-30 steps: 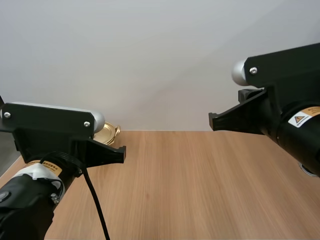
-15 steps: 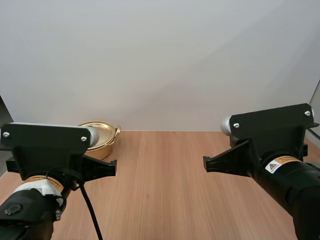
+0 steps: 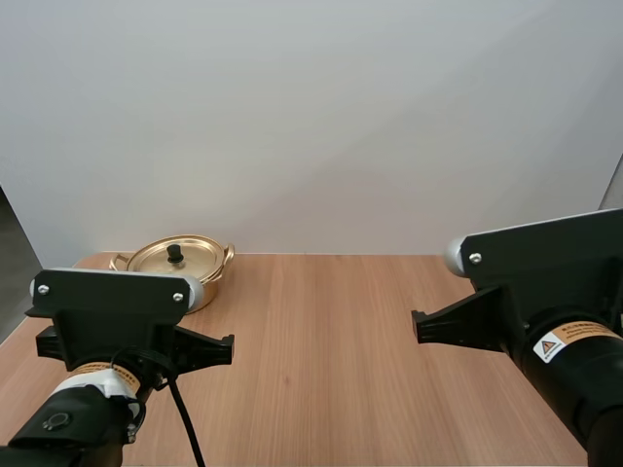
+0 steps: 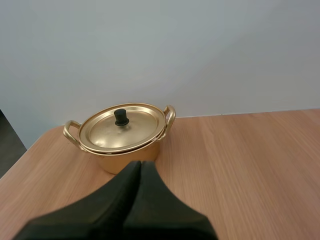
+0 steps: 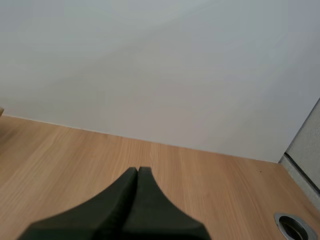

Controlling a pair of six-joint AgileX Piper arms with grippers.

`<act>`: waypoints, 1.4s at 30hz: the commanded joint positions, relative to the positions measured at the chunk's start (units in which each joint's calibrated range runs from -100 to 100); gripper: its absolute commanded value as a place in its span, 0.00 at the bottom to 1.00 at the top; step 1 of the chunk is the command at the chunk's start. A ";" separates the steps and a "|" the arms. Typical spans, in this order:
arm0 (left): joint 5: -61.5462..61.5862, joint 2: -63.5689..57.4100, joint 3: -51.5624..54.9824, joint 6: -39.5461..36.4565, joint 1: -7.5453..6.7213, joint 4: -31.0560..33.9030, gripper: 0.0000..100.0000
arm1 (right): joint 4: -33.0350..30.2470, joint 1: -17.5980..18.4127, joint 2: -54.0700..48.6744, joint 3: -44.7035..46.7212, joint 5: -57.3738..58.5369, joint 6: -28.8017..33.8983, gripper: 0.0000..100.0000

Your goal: Open the pot, put the car inside, and close it

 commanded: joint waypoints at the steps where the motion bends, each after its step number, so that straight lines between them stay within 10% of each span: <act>1: -1.60 0.03 0.50 0.02 0.00 -0.19 0.00 | 0.08 -0.03 0.04 0.10 -0.58 0.57 0.00; 6: -25.96 0.03 4.98 0.02 0.00 0.69 0.00 | -0.04 -0.03 0.04 4.75 -23.42 0.57 0.00; 12: -27.70 -0.09 9.68 0.02 0.47 -0.83 0.00 | 0.56 -0.03 0.04 15.17 -39.58 0.57 0.00; 42: -15.17 -2.39 12.27 0.02 0.76 -3.27 0.00 | 8.21 0.30 -0.21 26.55 -25.49 0.70 0.00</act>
